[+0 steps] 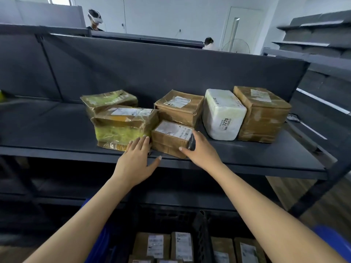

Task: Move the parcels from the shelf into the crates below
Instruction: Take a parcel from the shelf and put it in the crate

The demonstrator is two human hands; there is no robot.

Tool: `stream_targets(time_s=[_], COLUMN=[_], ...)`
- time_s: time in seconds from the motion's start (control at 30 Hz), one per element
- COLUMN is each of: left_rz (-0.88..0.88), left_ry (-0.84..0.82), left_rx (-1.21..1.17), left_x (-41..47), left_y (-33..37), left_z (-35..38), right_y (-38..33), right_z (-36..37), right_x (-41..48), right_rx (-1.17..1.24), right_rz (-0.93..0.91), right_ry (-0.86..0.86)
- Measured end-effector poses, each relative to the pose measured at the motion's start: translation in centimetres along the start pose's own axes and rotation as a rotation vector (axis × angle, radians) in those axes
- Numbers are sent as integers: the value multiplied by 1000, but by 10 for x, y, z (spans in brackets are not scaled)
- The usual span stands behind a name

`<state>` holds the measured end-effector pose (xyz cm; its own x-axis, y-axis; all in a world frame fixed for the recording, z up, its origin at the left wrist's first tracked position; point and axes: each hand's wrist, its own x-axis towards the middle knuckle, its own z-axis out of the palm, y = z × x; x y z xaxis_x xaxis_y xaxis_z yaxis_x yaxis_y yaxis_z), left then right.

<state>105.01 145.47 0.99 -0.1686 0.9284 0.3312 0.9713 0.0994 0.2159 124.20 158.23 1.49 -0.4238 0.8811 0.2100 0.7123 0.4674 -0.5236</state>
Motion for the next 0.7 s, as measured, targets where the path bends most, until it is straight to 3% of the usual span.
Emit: stream_targets(time_s=[0.3, 0.7], left_rz=[-6, 9], left_ry=[-10, -14], left_rx=[-15, -46], left_x=[15, 15], left_y=[-7, 5], left_z=[3, 10], right_y=[-2, 2], right_z=[11, 17], right_x=[21, 13], right_rx=[-29, 93], right_rz=[46, 21], right_ry=[-74, 14])
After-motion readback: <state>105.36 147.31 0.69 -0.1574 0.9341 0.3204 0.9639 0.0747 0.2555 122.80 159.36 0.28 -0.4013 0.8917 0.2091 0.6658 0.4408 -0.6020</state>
